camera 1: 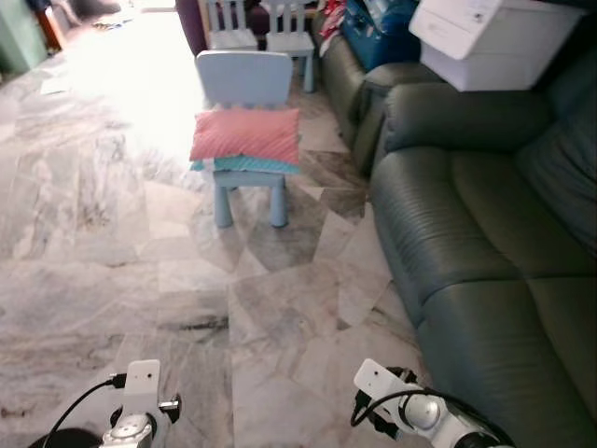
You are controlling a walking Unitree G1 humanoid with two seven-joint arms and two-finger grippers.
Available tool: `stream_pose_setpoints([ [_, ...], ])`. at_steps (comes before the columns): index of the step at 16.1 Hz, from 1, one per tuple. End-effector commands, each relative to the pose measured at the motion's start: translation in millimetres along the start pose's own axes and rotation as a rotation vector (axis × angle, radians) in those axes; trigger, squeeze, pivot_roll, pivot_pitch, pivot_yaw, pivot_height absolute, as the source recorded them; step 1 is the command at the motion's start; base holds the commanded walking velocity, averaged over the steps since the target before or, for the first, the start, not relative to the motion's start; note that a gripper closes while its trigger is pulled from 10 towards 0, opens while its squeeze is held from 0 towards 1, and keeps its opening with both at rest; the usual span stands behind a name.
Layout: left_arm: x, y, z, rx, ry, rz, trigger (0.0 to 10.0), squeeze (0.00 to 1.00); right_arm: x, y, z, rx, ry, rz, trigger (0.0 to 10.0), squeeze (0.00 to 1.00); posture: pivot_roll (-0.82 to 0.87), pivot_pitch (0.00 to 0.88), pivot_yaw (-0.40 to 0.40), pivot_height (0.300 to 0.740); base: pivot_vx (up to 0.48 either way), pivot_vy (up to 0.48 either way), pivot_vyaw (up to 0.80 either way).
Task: Move the pillow to the sofa
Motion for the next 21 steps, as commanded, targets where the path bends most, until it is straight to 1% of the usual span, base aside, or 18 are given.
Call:
stream_pose_setpoints([
  [1,-0.2,1,-0.6,0.005,-0.004,0.002,10.0,0.0,-0.1,1,-0.1,0.018,0.003,0.0,10.0,0.0,-0.12,0.102,-0.041,0.74,0.454,0.0,0.0],
  [4,-0.3,1,-1.9,0.005,-0.007,0.004,10.0,0.0,0.0,0,-0.1,0.004,0.001,-0.001,10.0,0.0,-0.12,0.102,-0.041,0.74,0.454,0.0,0.0],
  [5,-0.3,1,-2.0,0.005,-0.008,0.005,10.0,0.0,0.3,-2,-0.7,-0.089,-0.022,-0.002,10.0,0.0,-0.12,0.102,-0.041,0.74,0.454,0.0,0.0],
  [7,-0.4,1,-2.4,0.004,-0.01,0.005,10.0,0.0,0.8,-5,-1.6,-0.179,-0.05,0.003,10.0,0.0,-0.12,0.102,-0.041,0.74,0.454,0.0,0.0],
  [9,-0.4,1,-2.4,0.003,-0.011,0.006,10.0,0.0,1.4,-10,-1.8,-0.352,-0.099,0.003,10.0,0.0,-0.12,0.103,-0.04,0.74,0.454,0.0,0.0],
  [12,-0.4,1,-3.0,0.004,-0.011,0.005,10.0,0.0,2.0,-14,-0.3,-0.517,-0.132,-0.007,10.0,0.0,-0.11,0.104,-0.042,0.74,0.454,0.0,0.0],
  [13,-0.4,1,-2.9,0.004,-0.008,0.006,10.0,0.0,2.3,-16,1.5,-0.628,-0.147,-0.011,10.0,0.0,-0.11,0.105,-0.042,0.74,0.45,0.0,0.0],
  [14,-0.4,1,-2.8,0.004,-0.007,0.006,10.0,0.0,1.8,-11,-9.1,-0.658,-0.16,-0.018,10.0,0.0,-0.11,0.105,-0.041,0.74,0.45,0.0,0.0],
  [15,-0.3,1,-2.8,0.003,-0.006,0.006,10.0,0.0,1.9,10,-40.1,-0.72,-0.19,-0.055,10.0,0.0,-0.11,0.106,-0.04,0.74,0.442,0.0,0.0],
  [17,-0.3,1,-2.4,0.005,-0.003,0.006,10.0,0.0,1.4,19,-46.5,-0.808,-0.202,-0.088,10.0,0.0,-0.11,0.107,-0.041,0.74,0.428,0.0,0.0],
  [19,-0.3,1,-1.5,0.01,0.0,0.005,10.0,0.0,1.4,25,-49.2,-0.84,-0.207,-0.114,10.0,0.0,-0.1,0.107,-0.042,0.74,0.429,0.0,0.0],
  [20,-0.2,0,-1.5,0.012,0.001,0.006,10.0,0.0,0.9,28,-48.1,-0.861,-0.188,-0.131,10.0,0.0,-0.1,0.107,-0.043,0.74,0.428,0.0,0.0],
  [21,-0.2,0,-1.4,0.013,0.003,0.008,10.0,0.0,0.9,29,-48.1,-0.86,-0.189,-0.132,10.0,0.0,-0.1,0.107,-0.045,0.74,0.424,0.0,0.0],
])
Point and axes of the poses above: a point about 5 cm out from each wrist's last joint towards the gripper, its own x axis pointing back from the gripper into the wrist, its own y axis along the axis of the wrist's last joint, z = x × y, the point moved 4 cm from there along -x, pointing out of the wrist towards the gripper, and after that the axes turned 5 degrees about x, right-handed, at the moved point
